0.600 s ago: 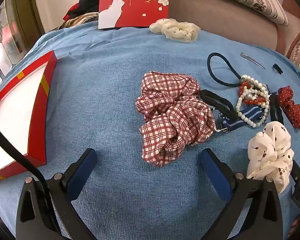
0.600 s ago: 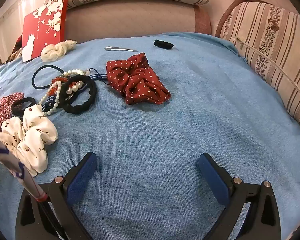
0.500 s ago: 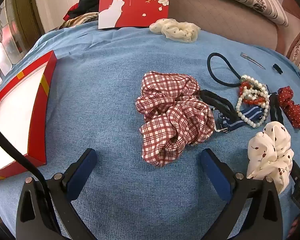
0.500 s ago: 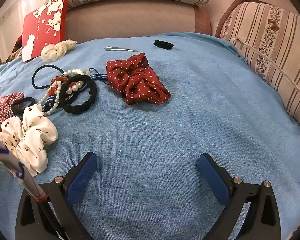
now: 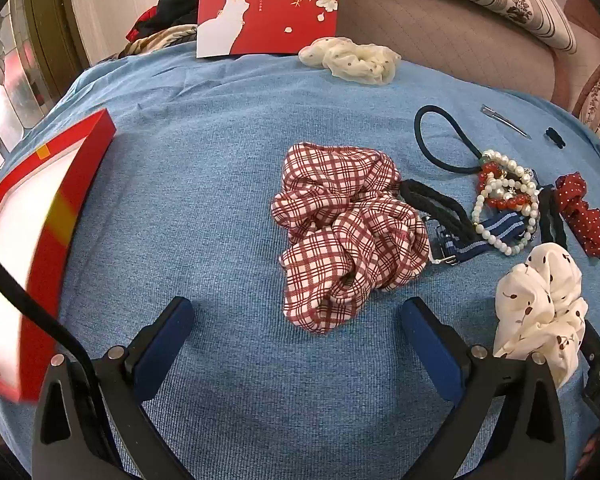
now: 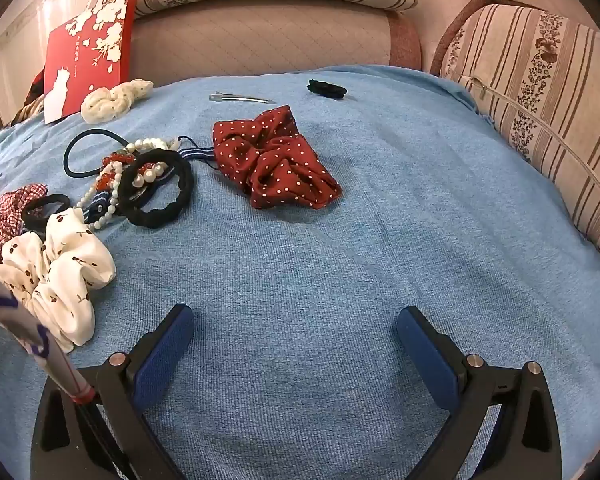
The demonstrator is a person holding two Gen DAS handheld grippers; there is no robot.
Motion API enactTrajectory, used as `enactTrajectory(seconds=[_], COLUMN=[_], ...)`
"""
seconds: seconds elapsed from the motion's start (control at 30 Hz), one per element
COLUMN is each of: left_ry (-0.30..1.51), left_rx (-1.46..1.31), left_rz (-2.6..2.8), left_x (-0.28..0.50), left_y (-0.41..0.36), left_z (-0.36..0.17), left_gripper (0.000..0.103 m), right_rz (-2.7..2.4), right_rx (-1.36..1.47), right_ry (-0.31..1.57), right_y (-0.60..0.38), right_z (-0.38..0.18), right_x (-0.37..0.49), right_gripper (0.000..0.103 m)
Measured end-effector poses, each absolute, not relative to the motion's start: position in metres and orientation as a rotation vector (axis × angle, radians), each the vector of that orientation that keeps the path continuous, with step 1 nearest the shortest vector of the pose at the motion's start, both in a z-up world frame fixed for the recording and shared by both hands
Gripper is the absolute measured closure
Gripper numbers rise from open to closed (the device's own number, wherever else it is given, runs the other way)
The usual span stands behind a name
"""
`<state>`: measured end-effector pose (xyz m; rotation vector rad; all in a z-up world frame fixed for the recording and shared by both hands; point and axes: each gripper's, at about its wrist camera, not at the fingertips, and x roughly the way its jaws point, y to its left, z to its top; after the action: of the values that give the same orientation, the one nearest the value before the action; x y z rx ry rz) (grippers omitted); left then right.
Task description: Organize jewelry
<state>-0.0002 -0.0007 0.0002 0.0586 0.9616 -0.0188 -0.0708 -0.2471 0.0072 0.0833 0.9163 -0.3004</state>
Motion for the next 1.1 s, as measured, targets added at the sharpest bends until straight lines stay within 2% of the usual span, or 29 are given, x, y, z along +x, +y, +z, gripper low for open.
enactTrajectory(seconds=[0.93, 1.1], left_ry=[0.979, 0.988], left_rx=[0.059, 0.049], left_rz=[-0.023, -0.014], left_x=[0.005, -0.017], left_y=[-0.002, 0.002], left_z=[0.002, 0.009], left_gripper=[0.0, 0.0], right_rz=[-0.285, -0.285], right_rx=[0.125, 0.124], right_ry=[0.941, 0.942], right_y=[-0.249, -0.248], right_z=[0.004, 0.005], right_x=[-0.072, -0.072], right_gripper=[0.0, 0.0])
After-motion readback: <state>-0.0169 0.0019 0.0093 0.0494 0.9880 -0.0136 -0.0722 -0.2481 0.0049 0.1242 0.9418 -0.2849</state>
